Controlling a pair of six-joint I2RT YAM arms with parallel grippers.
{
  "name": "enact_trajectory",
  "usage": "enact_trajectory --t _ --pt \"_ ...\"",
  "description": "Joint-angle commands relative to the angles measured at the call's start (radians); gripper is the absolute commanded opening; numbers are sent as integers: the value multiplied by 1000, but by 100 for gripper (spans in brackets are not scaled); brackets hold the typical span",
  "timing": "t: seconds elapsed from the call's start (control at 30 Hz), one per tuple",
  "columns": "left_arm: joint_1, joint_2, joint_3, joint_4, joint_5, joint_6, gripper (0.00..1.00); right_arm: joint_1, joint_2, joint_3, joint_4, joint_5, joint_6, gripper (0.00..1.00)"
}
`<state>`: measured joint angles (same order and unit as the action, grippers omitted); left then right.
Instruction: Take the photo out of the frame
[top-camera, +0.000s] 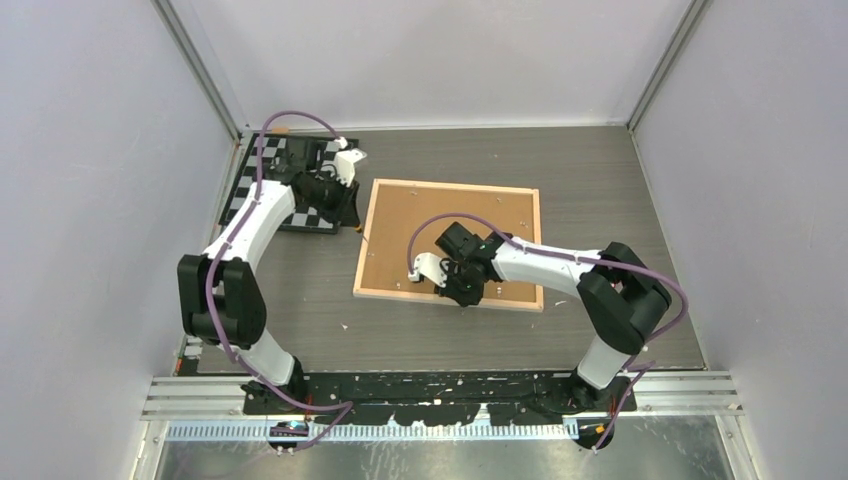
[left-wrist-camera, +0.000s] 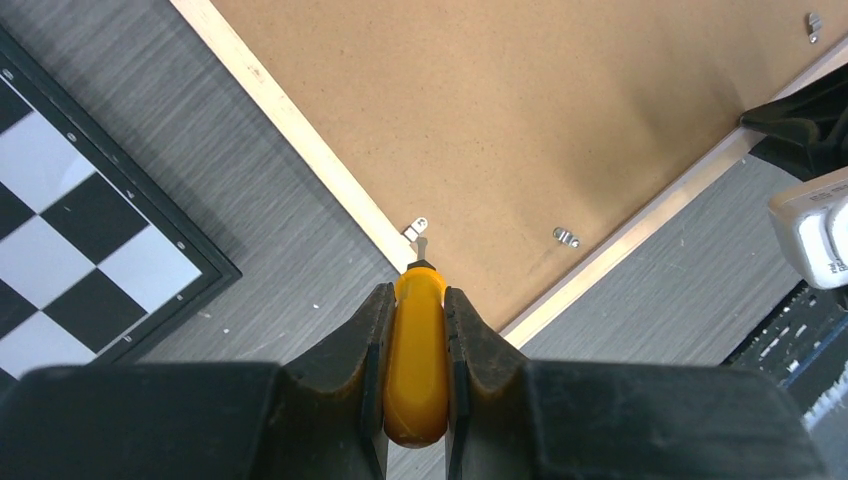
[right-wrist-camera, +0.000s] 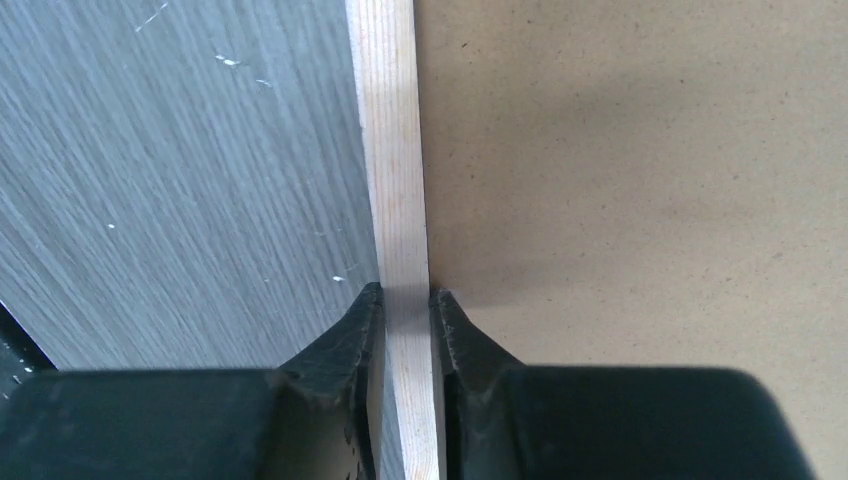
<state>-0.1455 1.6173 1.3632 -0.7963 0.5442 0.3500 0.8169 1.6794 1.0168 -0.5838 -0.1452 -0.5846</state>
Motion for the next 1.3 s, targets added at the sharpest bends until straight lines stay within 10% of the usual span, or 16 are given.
enact_trajectory --t 0.0,0.8,1.27 --pt "-20 29 50 60 -36 38 0 -76 94 46 92 80 -61 14" --pt "-148 305 336 100 -150 264 0 -178 172 191 -181 -97 -221 1" --pt "-181 299 257 88 -224 380 0 -178 193 203 -162 -72 -125 0"
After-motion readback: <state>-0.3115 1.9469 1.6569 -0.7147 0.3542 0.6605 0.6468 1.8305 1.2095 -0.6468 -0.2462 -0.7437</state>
